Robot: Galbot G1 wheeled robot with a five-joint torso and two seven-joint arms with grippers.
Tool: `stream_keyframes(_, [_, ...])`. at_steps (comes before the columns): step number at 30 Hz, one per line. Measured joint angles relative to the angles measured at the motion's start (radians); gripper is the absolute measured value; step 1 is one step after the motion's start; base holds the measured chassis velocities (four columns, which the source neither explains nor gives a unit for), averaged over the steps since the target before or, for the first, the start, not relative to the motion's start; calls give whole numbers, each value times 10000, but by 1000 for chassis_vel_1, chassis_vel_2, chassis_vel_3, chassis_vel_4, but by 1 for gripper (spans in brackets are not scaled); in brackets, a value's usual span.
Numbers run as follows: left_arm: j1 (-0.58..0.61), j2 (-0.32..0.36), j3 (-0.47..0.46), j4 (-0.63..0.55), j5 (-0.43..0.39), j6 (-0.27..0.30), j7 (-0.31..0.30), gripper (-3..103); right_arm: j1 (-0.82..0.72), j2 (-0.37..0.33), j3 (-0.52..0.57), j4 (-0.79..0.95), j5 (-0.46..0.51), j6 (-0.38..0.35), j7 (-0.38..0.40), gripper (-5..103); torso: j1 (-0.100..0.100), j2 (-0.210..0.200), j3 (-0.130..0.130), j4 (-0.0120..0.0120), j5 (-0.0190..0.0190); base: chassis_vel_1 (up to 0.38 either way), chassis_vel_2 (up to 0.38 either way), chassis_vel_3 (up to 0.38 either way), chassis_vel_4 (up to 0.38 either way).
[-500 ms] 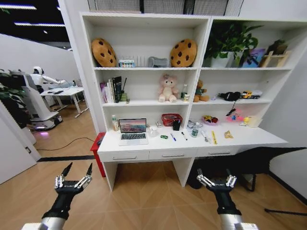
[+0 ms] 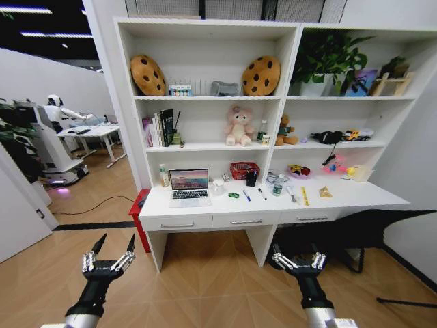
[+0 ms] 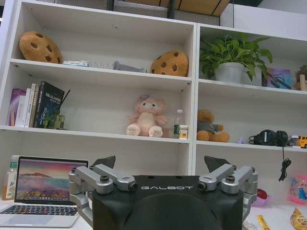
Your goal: Organize the objects on the table.
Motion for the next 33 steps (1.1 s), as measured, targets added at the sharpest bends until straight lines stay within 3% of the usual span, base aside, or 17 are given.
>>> stream_keyframes(22, [-52,136,-213,-2,-366,-98,-326,84,169,181,222,12,525,103,-519,100,-2,2,-1,1,-1,-4,6,6,-4])
stream_keyframes(33, [-44,105,-227,87,-334,-104,-331,83,251,150,232,-84,582,107,-504,100,1,0,2,5,4,-172,168,172,-172])
